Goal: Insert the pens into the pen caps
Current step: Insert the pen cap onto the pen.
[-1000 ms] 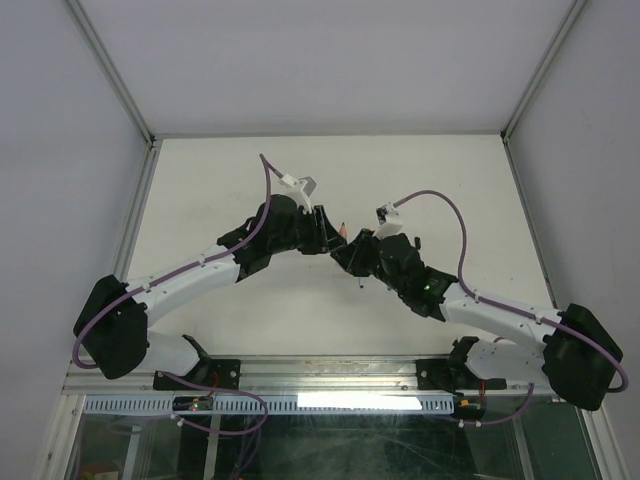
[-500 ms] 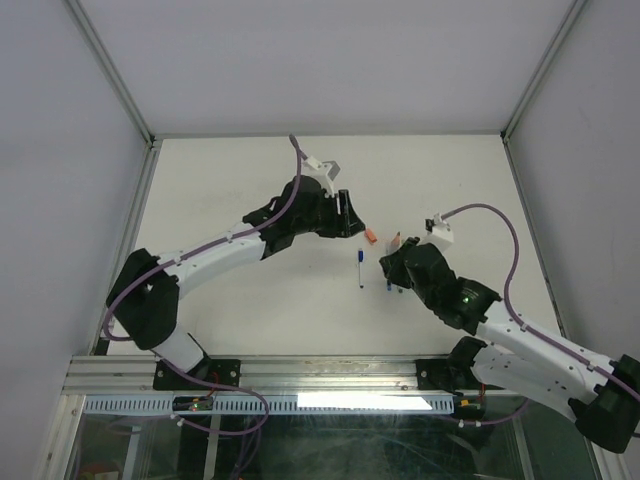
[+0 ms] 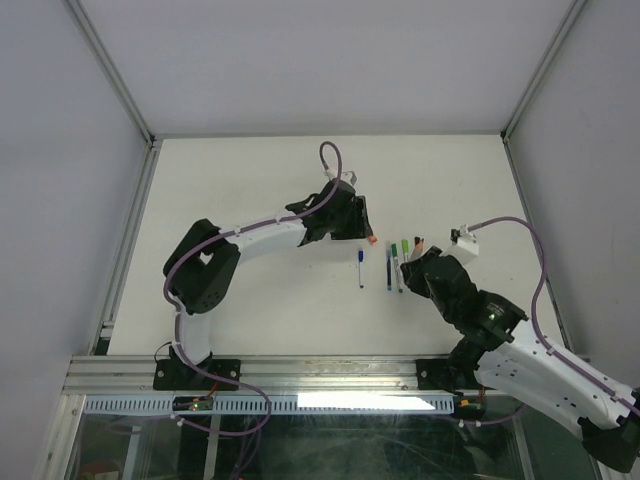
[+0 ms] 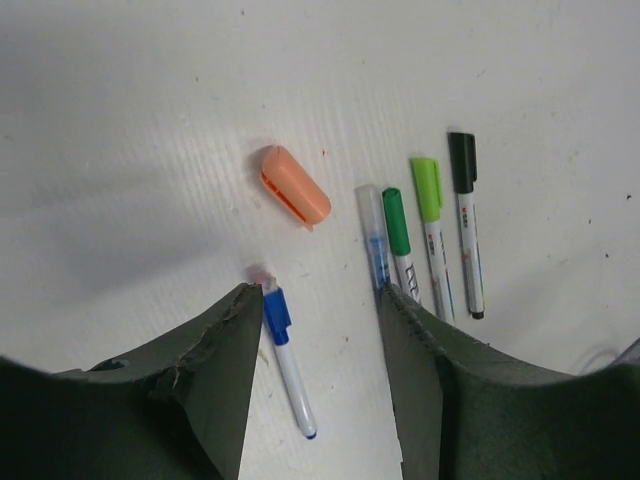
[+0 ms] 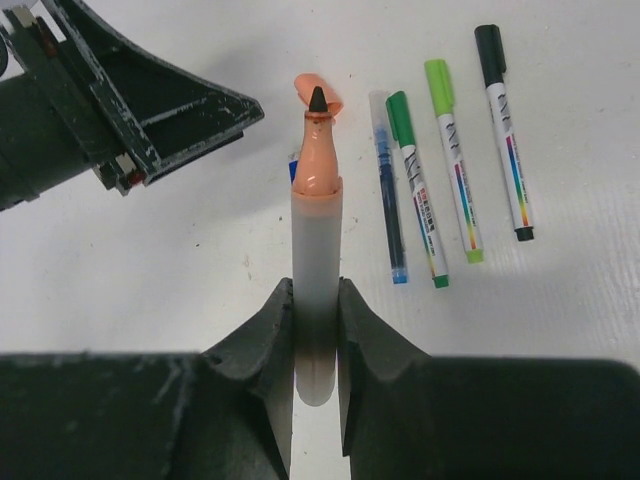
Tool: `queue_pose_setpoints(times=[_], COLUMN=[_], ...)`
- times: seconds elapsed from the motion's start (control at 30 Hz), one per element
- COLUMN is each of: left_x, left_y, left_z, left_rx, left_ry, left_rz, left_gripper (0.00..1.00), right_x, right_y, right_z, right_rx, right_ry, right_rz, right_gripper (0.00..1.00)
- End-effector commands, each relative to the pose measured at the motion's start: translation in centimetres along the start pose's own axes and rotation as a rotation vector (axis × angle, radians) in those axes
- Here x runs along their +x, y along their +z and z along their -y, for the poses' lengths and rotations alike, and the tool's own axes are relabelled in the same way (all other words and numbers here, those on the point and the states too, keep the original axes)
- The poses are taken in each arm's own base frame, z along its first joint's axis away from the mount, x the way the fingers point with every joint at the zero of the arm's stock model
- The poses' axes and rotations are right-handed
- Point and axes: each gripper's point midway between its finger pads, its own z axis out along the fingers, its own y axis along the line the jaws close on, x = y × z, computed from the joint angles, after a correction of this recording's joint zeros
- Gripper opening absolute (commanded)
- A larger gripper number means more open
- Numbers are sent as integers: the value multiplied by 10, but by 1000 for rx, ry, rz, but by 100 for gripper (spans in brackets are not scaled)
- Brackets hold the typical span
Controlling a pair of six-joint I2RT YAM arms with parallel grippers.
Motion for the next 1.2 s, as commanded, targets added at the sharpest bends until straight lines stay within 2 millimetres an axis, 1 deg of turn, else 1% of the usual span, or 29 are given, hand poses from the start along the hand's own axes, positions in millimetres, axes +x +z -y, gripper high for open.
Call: queue_pose_setpoints(times=[0.0,0.13,0.37,0.7,0.9,1.07,1.17], left_x=[-33,-35,-33,-22,-14,-7,-1], left_y=[7,20,35,56,66,76,82], left_z=[17,9,11,15,6,-1,-5], left_rx=[-38,-105,-152,-163,-210,-233,-244], left_ry=[-49,-70,-90,-112,-116,-107,-89], left_rz=[97,110,105,80,64,43,20], left_gripper=[51,51,55,56,56,53,47], right_x=[-8,-8,-9,-11,-13,-13,-14], right_y=[-1,-2,-4,-8,-11,-12,-12], right_z=[6,6,9,15,18,19,19], right_rx=[19,11,7,10,12,14,16], right_ry=[30,29,17,10,12,7,4], right_rz=[43,44,56,65,75,76,79], right_gripper=[0,0,0,0,0,0,0])
